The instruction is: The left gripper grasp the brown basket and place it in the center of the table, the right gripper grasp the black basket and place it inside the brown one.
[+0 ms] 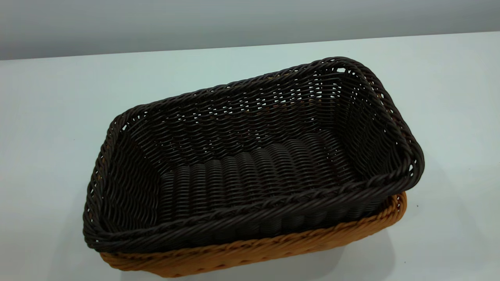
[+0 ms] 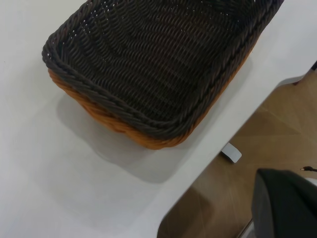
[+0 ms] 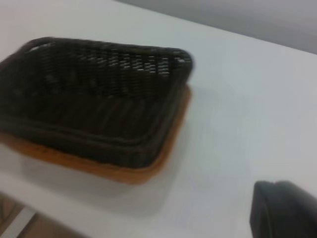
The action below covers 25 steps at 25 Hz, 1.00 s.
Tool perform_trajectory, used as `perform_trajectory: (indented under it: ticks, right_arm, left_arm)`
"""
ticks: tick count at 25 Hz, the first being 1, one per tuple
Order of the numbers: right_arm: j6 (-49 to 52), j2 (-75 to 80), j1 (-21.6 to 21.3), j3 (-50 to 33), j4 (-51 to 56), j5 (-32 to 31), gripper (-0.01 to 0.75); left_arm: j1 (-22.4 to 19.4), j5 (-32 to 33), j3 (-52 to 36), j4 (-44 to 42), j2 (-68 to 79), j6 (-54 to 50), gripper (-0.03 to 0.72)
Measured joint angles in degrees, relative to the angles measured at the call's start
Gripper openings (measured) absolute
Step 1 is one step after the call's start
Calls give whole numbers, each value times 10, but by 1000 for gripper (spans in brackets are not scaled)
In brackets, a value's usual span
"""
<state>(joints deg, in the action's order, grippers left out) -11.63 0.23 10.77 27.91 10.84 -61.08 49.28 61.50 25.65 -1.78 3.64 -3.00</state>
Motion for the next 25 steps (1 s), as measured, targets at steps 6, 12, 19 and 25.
perform_trajectory:
  ticks: [6, 12, 19, 25]
  right_arm:
    - [0, 0, -125, 0, 2, 0, 0]
    - [0, 0, -238, 0, 2, 0, 0]
    - [0, -2, -250, 0, 2, 1, 0]
    - [0, -2, -250, 0, 3, 1, 0]
  left_arm:
    - [-70, 0, 0, 0, 0, 1, -1]
    - [-218, -1, 0, 0, 0, 1, -1]
    - [-419, -1, 0, 0, 0, 1, -1]
    - [-536, -1, 0, 0, 0, 1, -1]
